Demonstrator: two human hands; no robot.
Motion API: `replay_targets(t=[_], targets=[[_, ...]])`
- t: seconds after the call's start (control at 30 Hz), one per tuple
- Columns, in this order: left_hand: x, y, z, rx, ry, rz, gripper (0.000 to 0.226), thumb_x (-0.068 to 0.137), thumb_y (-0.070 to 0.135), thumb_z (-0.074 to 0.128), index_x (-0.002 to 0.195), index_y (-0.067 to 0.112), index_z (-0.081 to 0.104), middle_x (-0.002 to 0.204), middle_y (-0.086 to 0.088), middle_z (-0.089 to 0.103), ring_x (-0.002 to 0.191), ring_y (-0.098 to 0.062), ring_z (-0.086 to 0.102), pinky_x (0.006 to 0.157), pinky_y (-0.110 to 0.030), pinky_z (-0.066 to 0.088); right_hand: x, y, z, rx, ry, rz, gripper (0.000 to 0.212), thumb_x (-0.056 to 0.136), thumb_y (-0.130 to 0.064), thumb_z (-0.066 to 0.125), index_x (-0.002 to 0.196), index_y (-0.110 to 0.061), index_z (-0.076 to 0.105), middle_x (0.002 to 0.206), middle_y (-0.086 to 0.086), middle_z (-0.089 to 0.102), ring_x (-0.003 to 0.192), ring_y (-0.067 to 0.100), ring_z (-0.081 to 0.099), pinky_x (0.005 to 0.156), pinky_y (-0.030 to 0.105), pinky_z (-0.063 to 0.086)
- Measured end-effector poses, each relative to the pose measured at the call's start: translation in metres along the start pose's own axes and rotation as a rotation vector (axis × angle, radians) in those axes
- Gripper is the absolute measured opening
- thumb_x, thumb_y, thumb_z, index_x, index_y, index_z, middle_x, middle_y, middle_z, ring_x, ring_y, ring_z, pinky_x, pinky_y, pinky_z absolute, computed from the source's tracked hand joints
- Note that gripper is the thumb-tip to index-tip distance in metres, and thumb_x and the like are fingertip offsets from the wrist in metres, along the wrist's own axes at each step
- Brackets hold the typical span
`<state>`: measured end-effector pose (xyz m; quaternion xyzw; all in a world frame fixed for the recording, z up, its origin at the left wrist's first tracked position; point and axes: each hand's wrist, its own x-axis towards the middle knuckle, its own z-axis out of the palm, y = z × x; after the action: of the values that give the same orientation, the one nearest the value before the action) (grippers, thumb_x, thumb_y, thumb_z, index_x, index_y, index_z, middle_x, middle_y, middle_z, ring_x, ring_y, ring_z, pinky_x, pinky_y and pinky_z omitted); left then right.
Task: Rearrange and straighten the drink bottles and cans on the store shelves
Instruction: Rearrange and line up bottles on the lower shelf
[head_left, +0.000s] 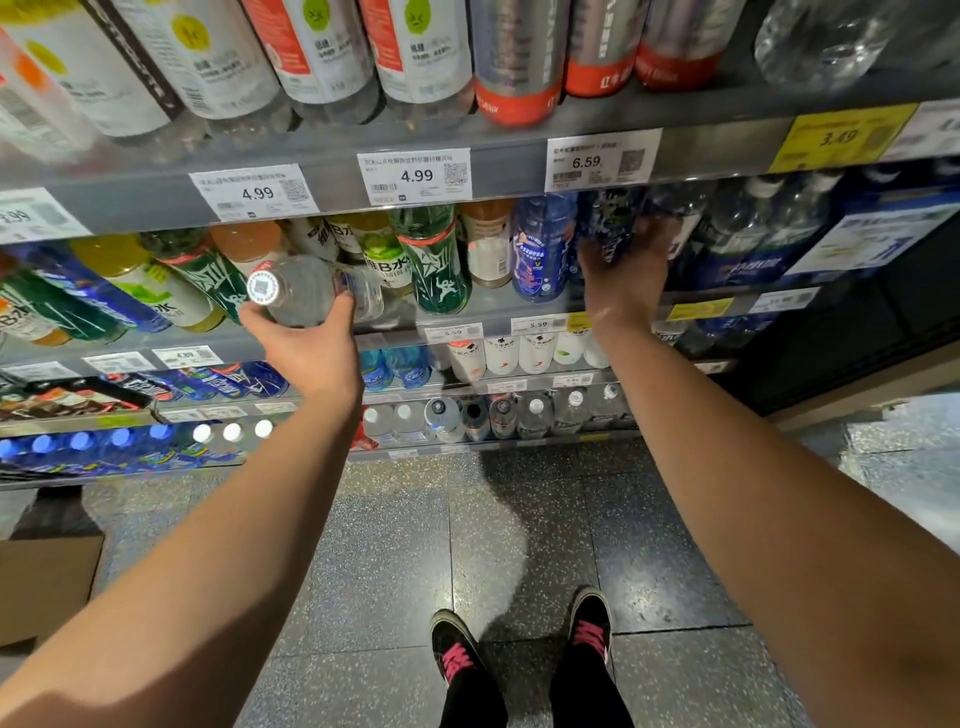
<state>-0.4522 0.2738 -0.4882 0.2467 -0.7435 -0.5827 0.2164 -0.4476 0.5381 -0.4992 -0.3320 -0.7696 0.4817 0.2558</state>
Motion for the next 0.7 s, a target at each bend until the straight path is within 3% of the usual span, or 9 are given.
replay_targets(t=[0.07, 0.13, 0.2, 0.27, 0.3, 0.37, 0.53, 0.63, 0.7], targets=[[-0.003, -0.002, -0.003, -0.040, -0.015, 0.001, 0.060, 0.071, 0.018, 0.084, 0.112, 0.017, 0.040, 0.107, 0.000, 0.061, 0.089, -0.001, 0.062, 0.078, -0.004, 0.044, 0.000, 0.000, 0.003, 0.059, -0.026, 0.041, 0.087, 0.080, -0.023, 0.075, 0.148, 0.001, 0.027, 0.143, 0.015, 0.052, 0.130, 0.028, 0.052, 0.113, 0.030, 0.037], [-0.008, -0.006, -0.003, -0.062, -0.048, 0.015, 0.061, 0.068, 0.023, 0.084, 0.111, 0.015, 0.041, 0.106, -0.005, 0.061, 0.090, -0.014, 0.060, 0.080, -0.012, 0.048, 0.000, 0.011, 0.005, 0.090, -0.045, 0.053, 0.079, 0.085, -0.011, 0.073, 0.148, 0.003, 0.028, 0.143, 0.016, 0.052, 0.125, 0.020, 0.051, 0.099, 0.001, 0.031], [-0.013, -0.011, -0.003, -0.083, -0.086, 0.044, 0.061, 0.066, 0.027, 0.085, 0.108, 0.016, 0.041, 0.103, -0.006, 0.061, 0.087, -0.015, 0.058, 0.083, -0.019, 0.050, 0.003, 0.021, 0.009, 0.115, -0.040, 0.023, 0.075, 0.084, -0.005, 0.072, 0.147, 0.003, 0.032, 0.142, 0.018, 0.051, 0.119, 0.014, 0.047, 0.088, -0.009, 0.024], [-0.020, -0.013, -0.004, -0.097, -0.122, 0.062, 0.056, 0.065, 0.026, 0.084, 0.102, 0.022, 0.043, 0.105, -0.009, 0.063, 0.088, -0.015, 0.060, 0.087, -0.026, 0.053, 0.007, 0.026, 0.013, 0.114, -0.027, -0.016, 0.072, 0.080, -0.008, 0.073, 0.143, 0.000, 0.038, 0.141, 0.019, 0.047, 0.124, 0.019, 0.046, 0.101, -0.001, 0.027], [-0.024, -0.013, -0.005, -0.101, -0.133, 0.064, 0.053, 0.066, 0.025, 0.084, 0.101, 0.025, 0.044, 0.105, -0.009, 0.064, 0.089, -0.015, 0.061, 0.089, -0.029, 0.054, 0.008, 0.027, 0.013, 0.097, -0.034, -0.031, 0.074, 0.078, -0.011, 0.074, 0.142, 0.000, 0.040, 0.144, 0.019, 0.043, 0.128, 0.021, 0.040, 0.108, 0.003, 0.023], [-0.033, -0.013, -0.005, -0.101, -0.141, 0.072, 0.053, 0.067, 0.022, 0.085, 0.104, 0.023, 0.047, 0.107, -0.008, 0.064, 0.093, -0.017, 0.063, 0.093, -0.035, 0.054, 0.012, 0.027, 0.013, 0.050, -0.064, -0.046, 0.079, 0.075, -0.014, 0.076, 0.144, -0.002, 0.038, 0.152, 0.020, 0.031, 0.135, 0.022, 0.027, 0.107, -0.001, 0.010], [-0.053, -0.007, -0.004, -0.111, -0.191, 0.092, 0.051, 0.074, 0.008, 0.084, 0.109, 0.018, 0.048, 0.112, -0.012, 0.066, 0.099, -0.018, 0.067, 0.094, -0.029, 0.054, 0.012, 0.023, 0.018, 0.066, -0.012, 0.004, 0.093, 0.068, -0.019, 0.080, 0.147, -0.002, 0.034, 0.151, 0.021, 0.032, 0.136, 0.034, 0.035, 0.118, 0.034, 0.027], [-0.065, -0.004, -0.003, -0.130, -0.218, 0.086, 0.055, 0.074, 0.008, 0.085, 0.117, 0.012, 0.051, 0.116, -0.015, 0.067, 0.107, -0.025, 0.068, 0.100, -0.037, 0.053, 0.005, 0.019, 0.023, 0.195, 0.033, 0.082, 0.095, 0.064, -0.018, 0.078, 0.145, -0.007, 0.030, 0.132, 0.008, 0.053, 0.117, 0.025, 0.054, 0.109, 0.033, 0.042], [-0.073, -0.002, -0.001, -0.133, -0.240, 0.069, 0.062, 0.075, 0.007, 0.085, 0.126, 0.006, 0.050, 0.120, -0.014, 0.067, 0.111, -0.025, 0.067, 0.103, -0.040, 0.052, 0.003, 0.020, 0.025, 0.230, 0.050, 0.125, 0.100, 0.061, -0.022, 0.077, 0.146, -0.014, 0.026, 0.125, 0.001, 0.056, 0.111, 0.020, 0.057, 0.106, 0.032, 0.044]])
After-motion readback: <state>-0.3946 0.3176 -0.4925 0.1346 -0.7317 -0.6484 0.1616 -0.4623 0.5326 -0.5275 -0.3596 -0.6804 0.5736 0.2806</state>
